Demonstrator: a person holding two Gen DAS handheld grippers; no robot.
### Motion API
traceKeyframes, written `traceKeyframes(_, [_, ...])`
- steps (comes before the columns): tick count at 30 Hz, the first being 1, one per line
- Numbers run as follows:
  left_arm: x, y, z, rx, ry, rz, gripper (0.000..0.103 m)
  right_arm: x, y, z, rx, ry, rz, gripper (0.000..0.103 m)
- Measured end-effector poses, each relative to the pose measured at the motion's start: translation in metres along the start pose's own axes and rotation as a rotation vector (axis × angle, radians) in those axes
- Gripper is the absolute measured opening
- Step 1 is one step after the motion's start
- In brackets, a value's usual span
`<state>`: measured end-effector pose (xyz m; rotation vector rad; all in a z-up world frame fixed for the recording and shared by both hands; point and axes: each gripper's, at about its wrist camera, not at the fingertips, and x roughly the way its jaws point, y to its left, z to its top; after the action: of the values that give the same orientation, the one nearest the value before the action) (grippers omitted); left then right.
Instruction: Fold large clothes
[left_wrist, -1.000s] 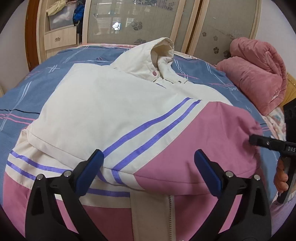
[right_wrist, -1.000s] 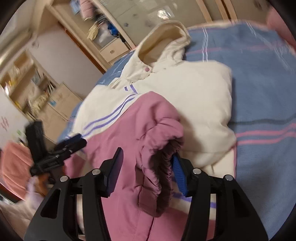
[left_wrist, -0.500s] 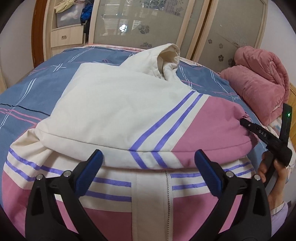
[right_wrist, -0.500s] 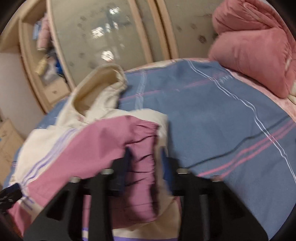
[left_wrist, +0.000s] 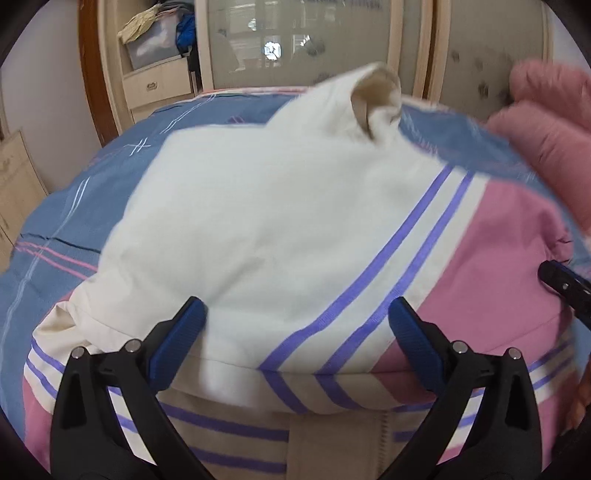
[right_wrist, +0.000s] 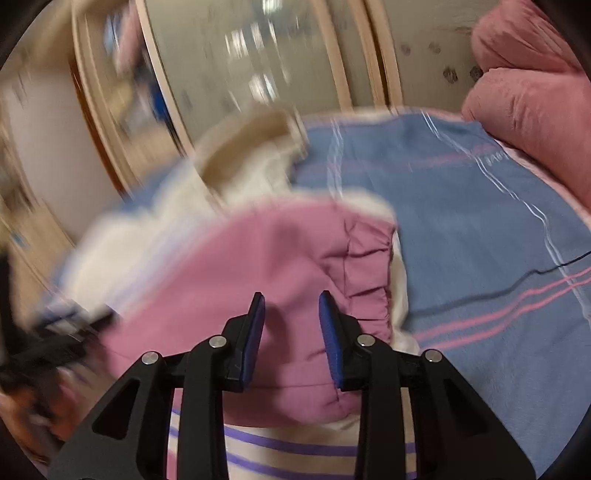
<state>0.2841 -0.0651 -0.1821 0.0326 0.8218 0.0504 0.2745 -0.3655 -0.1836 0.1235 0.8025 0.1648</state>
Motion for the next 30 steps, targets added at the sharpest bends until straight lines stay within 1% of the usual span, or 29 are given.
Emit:
traceKeyframes(1, [0.003,-0.005,-0.002,0.028,-0.009,0.028,0.101,0.002,-0.001,-0.001,-0.006,-0.006,-0.032,0.025])
traceKeyframes(3, [0.005,-0.008,-0.004,0.043,-0.016,0.048,0.101,0.008,0.003,-0.001,-0.026,-0.014,-0.087,0.025])
traceKeyframes(5, [0.008,-0.006,-0.003,0.038,-0.01,0.039,0.101,0.012,0.009,-0.001,-0.051,-0.021,-0.122,0.025])
traceKeyframes(8, [0.009,-0.003,-0.005,0.036,-0.018,0.023,0.101,0.007,0.017,-0.008,-0.092,-0.041,-0.151,0.03])
traceKeyframes(9, [0.008,-0.003,-0.006,0.036,-0.024,0.019,0.101,0.006,0.019,-0.009,-0.102,-0.058,-0.14,0.038])
traceKeyframes(10, [0.008,-0.002,-0.007,0.033,-0.03,0.013,0.101,-0.001,0.021,-0.007,-0.106,-0.077,-0.128,0.051])
traceKeyframes(11, [0.008,0.001,-0.008,0.023,-0.039,0.0,0.101,-0.008,0.025,-0.006,-0.111,-0.101,-0.116,0.057])
traceKeyframes(12, [0.009,0.003,-0.009,0.014,-0.044,-0.01,0.101,-0.017,0.032,-0.009,-0.123,-0.132,-0.11,0.069])
traceKeyframes(13, [0.01,0.005,-0.009,0.003,-0.049,-0.021,0.101,-0.025,0.04,-0.011,-0.14,-0.156,-0.127,0.079])
traceKeyframes(14, [0.011,0.005,-0.008,-0.004,-0.049,-0.026,0.101,-0.031,0.047,-0.015,-0.169,-0.182,-0.157,0.079])
traceKeyframes(15, [0.012,0.006,-0.008,-0.01,-0.05,-0.032,0.101,-0.032,0.052,-0.017,-0.192,-0.187,-0.177,0.079])
traceKeyframes(17, [0.013,0.005,-0.007,-0.011,-0.051,-0.027,0.101,-0.021,0.057,-0.018,-0.208,-0.135,-0.219,0.074])
traceKeyframes(18, [0.014,0.003,-0.007,-0.008,-0.05,-0.021,0.101,-0.011,0.056,-0.019,-0.204,-0.096,-0.238,0.069])
traceKeyframes(19, [0.014,0.002,-0.007,-0.005,-0.049,-0.012,0.101,0.002,0.053,-0.019,-0.196,-0.051,-0.247,0.068])
traceKeyframes(21, [0.009,-0.003,-0.005,0.007,-0.058,0.023,0.101,0.012,0.049,-0.017,-0.177,-0.015,-0.233,0.068])
traceKeyframes(23, [0.002,-0.01,0.0,0.036,-0.07,0.051,0.101,0.015,0.044,-0.011,-0.155,-0.011,-0.217,0.068])
traceKeyframes(26, [-0.006,-0.016,0.011,0.043,-0.102,0.036,0.101,0.017,0.041,-0.008,-0.144,-0.004,-0.201,0.068])
traceKeyframes(28, [0.001,-0.016,0.019,0.009,-0.067,0.032,0.101,0.013,0.041,-0.006,-0.14,-0.011,-0.193,0.068])
traceKeyframes(29, [0.012,-0.013,0.022,-0.028,-0.025,0.038,0.101,0.009,0.041,-0.005,-0.133,-0.023,-0.186,0.068])
traceKeyframes(30, [0.018,-0.012,0.022,-0.051,-0.007,0.039,0.101,0.002,0.041,-0.004,-0.12,-0.041,-0.174,0.068])
